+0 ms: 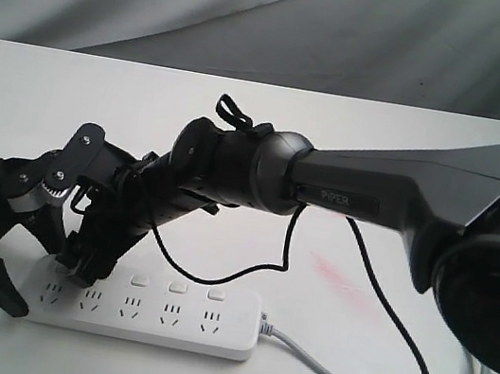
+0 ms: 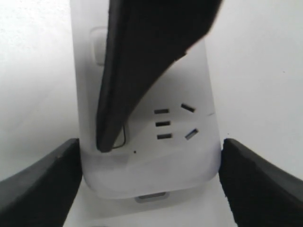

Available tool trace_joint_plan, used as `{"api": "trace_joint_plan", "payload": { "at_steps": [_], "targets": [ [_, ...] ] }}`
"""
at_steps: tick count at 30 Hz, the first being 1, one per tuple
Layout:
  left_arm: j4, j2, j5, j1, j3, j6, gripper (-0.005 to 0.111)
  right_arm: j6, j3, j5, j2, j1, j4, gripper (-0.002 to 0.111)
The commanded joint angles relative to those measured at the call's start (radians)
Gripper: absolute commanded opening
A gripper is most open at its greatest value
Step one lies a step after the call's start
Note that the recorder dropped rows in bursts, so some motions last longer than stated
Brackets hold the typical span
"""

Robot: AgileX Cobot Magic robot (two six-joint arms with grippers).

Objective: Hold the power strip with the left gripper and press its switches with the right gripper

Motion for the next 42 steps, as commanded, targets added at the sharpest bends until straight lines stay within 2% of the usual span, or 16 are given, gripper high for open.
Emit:
{"api": "trace_joint_plan", "payload": {
  "at_steps": [1,5,8,12,21,42],
  "targets": [
    [0.003,0.001,0.004,-0.003,0.003,0.006,0.042,-0.007,0.016,0.007,-0.029,-0.027,0.003,0.075],
    [0.003,0.001,0.004,-0.003,0.003,0.006,0.042,-0.089,0.016,0.059,-0.098,-0.069,0.081,0.075],
    [0.003,0.001,0.004,-0.003,0.003,0.006,0.042,-0.175,0.016,0.169,-0.137,-0.108,0.149,0.075],
    [0.003,0.001,0.004,-0.003,0.003,0.006,0.042,-0.199,0.019,0.249,-0.145,-0.135,0.174,0.075],
    [0.003,0.001,0.004,-0.003,0.003,0.006,0.042,-0.303,0.135,0.172,-0.143,-0.134,0.236,0.075],
    [0.003,0.001,0.004,-0.003,0.003,0.006,0.042,-0.342,0.143,0.115,-0.094,-0.098,0.281,0.075]
  ]
}}
